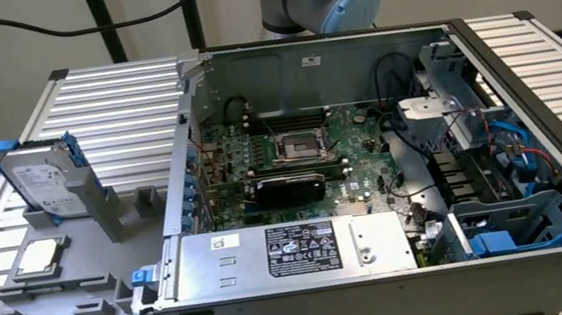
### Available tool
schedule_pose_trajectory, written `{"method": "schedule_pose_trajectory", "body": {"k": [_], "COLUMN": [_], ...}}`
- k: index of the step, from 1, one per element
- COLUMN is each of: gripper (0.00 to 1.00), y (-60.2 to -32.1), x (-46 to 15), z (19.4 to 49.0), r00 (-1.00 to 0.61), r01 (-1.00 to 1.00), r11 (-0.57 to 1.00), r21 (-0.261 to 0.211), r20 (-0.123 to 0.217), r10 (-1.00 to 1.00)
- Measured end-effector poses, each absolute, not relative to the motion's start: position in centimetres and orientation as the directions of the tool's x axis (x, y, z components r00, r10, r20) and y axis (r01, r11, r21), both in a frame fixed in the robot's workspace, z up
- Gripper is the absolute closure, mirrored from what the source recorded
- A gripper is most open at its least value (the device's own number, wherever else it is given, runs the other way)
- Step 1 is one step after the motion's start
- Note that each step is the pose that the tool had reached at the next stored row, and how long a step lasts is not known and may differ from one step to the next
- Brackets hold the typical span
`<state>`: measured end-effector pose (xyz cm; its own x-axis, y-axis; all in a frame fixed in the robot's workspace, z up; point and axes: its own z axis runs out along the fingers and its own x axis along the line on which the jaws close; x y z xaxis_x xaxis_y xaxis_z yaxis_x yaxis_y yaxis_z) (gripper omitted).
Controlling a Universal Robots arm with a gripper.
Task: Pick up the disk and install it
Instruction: 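Pick up the disk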
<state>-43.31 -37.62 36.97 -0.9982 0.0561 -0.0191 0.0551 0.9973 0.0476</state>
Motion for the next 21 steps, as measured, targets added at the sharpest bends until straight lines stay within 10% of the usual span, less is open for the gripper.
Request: {"method": "schedule_pose_trajectory", "body": {"k": [21], "gripper": [0.89], "y": [-37.6], "x": [-43.2], "z": [35.8], "r00": [-0.953], "r01": [-0.304], "r11": [0.951], "r21": [0.048], "r20": [-0.019], "r10": [-0.304]}}
